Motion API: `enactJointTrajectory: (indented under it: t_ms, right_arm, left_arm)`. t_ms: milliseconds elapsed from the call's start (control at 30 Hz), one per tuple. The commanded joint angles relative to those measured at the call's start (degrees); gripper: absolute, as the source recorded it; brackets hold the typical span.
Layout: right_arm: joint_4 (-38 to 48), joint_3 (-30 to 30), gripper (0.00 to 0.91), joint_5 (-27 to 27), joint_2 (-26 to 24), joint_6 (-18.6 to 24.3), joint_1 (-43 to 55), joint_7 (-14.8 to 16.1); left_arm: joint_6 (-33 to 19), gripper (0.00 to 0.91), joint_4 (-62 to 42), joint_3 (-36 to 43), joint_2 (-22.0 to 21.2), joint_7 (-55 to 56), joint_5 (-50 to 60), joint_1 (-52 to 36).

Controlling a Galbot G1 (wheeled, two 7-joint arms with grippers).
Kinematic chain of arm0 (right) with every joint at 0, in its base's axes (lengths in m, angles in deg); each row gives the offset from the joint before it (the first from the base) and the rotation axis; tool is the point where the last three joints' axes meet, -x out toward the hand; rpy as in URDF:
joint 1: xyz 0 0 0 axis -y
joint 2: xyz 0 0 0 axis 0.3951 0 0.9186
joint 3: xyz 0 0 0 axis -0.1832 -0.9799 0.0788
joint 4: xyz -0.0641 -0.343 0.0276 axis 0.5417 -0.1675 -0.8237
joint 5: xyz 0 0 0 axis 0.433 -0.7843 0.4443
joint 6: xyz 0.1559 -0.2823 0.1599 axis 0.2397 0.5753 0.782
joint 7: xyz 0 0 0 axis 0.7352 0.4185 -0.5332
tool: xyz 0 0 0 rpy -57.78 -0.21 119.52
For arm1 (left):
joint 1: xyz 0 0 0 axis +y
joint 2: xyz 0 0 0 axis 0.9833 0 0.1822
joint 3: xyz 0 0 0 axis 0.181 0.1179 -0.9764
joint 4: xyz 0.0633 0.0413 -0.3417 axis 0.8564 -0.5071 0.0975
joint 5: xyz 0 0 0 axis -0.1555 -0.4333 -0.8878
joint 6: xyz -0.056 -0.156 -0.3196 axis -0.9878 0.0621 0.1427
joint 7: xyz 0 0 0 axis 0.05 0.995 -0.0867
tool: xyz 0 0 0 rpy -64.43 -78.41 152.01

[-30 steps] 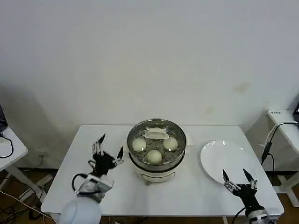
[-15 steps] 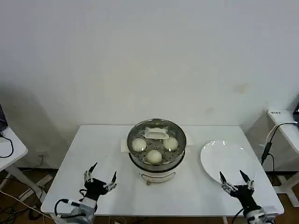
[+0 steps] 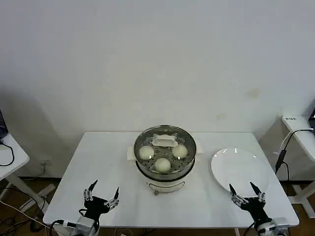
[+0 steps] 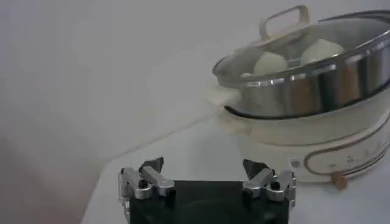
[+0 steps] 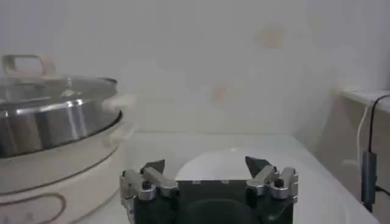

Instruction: Take steamed baozi put them in steamer then cover it.

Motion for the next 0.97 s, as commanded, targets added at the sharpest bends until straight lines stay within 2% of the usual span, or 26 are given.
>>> enactJointTrajectory:
  t_ms: [33, 133, 200, 267, 633, 967]
  right_arm:
    - [-0.11, -0.27, 0.907, 0.27, -0.23, -0.45, -0.40, -0.53]
    - [0.50, -0.01, 0.907, -0.40, -0.19, 0.33, -0.09, -0.64]
    - [0.84, 0.96, 0.907, -1.07, -0.20, -0.75, 0.01, 1.31]
    - [0.41, 1.00, 0.907, -1.05, -1.10, -1.37, -0.23, 1.96]
    - [0.69, 1.66, 0.907, -2.06, -2.85, -4.22, 0.99, 2.00]
    - [2.40, 0.97, 0.907, -3.17, -2.86, -4.11, 2.11, 2.65]
  left_arm:
    - [-0.57, 0.907, 0.60, -0.76, -0.12, 0.60, -1.85, 2.17]
    - [-0.59, 0.907, 0.58, -0.12, -0.32, 0.54, -1.55, 2.30]
    - [-0.58, 0.907, 0.48, 0.16, -0.69, 0.43, -1.34, 2.21]
    - [-0.57, 0.907, 0.36, 0.64, -0.54, 0.42, -0.50, 1.91]
    - [-0.56, 0.907, 0.00, 0.74, -0.90, 0.36, -0.50, 2.55]
    - [-0.46, 0.907, 0.41, 0.80, -1.77, 0.05, 0.10, 2.34]
